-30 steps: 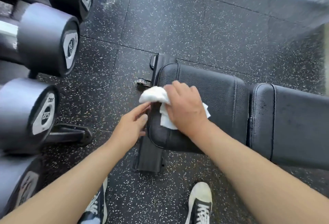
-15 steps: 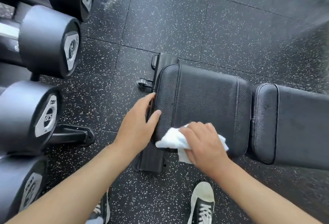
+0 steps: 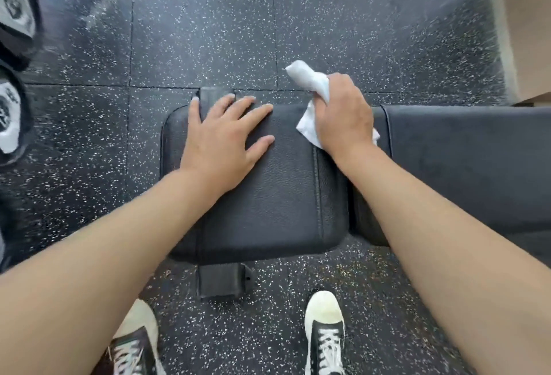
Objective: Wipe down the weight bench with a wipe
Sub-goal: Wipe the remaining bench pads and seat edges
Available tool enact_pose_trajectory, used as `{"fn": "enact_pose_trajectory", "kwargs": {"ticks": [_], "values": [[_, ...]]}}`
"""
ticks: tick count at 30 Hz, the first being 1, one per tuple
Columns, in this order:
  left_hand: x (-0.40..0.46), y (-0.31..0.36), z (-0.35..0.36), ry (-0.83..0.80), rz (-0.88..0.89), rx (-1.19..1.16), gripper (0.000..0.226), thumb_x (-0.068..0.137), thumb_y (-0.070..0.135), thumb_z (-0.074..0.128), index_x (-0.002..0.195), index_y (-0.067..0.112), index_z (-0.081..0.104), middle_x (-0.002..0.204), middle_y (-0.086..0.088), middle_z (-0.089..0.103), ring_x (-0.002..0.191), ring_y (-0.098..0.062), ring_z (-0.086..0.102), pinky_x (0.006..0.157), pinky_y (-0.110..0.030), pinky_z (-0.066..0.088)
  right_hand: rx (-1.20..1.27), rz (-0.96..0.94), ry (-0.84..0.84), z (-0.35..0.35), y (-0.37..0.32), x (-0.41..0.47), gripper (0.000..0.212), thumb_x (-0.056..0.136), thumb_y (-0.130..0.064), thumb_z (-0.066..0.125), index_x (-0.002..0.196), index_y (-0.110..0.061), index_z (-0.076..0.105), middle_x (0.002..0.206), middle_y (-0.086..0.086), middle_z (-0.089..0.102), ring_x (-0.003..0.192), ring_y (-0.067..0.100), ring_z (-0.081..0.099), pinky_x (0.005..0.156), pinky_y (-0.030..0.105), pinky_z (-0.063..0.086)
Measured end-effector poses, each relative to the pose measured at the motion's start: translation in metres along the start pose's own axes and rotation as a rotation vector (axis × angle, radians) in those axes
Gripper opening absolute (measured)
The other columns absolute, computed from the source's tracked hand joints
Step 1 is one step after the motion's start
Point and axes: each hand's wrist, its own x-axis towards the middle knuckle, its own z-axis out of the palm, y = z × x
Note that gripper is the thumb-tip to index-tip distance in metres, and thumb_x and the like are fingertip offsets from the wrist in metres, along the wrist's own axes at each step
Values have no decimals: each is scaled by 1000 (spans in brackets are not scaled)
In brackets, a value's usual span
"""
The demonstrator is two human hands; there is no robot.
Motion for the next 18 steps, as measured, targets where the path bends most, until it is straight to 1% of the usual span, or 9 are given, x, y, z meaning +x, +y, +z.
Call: {"fn": "enact_pose_trajectory", "kwargs": {"ticks": [2,4,5,7,9,12,14,15,18], "values": [[25,9,4,13,3,3,50,105,61,36,148,42,53,147,8,60,139,-22,51,116,-52,28,-4,17,25,1,-3,-7,21,100,-26,52,110,-8,56,111,11,58,100,34,55,72,38,34],[45,16,6,19,-46,13,45,106,57,33,130,39,66,124,2,73,119,-29,64,99,-45,42,37,-31,61,-5,-4,-44,16,94,-19,57,105,-7,58,103,11,58,93,33,54,69,39,35],[50,19,8,33,-89,18,45,106,56,32,116,35,71,111,-2,75,108,-34,67,88,-43,44,61,-69,60,-8,-5,-71,16,90,-15,60,102,-6,60,98,12,58,87,34,54,67,41,39],[53,21,12,105,-139,22,47,104,54,34,96,26,71,92,-9,74,89,-39,67,73,-39,38,86,-142,22,-14,-1,-130,18,82,-10,69,98,-5,64,90,10,56,78,32,52,64,45,44],[51,23,13,165,-141,42,47,104,53,38,88,21,69,83,-13,71,78,-42,64,68,-38,30,117,-185,-27,-17,11,-178,22,77,-7,75,97,-8,66,86,6,53,72,28,48,61,44,43],[51,25,13,186,-141,48,44,102,49,40,78,19,62,76,-14,68,67,-38,53,68,-38,29,133,-222,-65,-20,25,-206,25,79,-13,80,99,-11,67,85,3,52,70,24,44,59,40,40],[51,24,13,201,-146,43,42,102,45,40,71,19,52,71,-13,65,63,-34,44,66,-37,27,120,-231,-44,-20,26,-194,23,79,-13,82,96,-10,68,82,3,51,68,24,43,58,40,38],[51,23,14,209,-143,42,41,101,43,40,70,19,51,70,-13,64,62,-33,42,65,-37,27,118,-197,-19,-19,24,-180,21,79,-11,80,95,-10,67,81,4,51,68,25,44,58,39,37],[53,23,17,202,-141,60,40,100,40,38,70,18,51,68,-13,61,62,-29,36,64,-38,26,109,-7,35,-14,14,-113,16,83,-11,72,95,-10,61,87,6,55,72,28,50,63,40,36]]}}
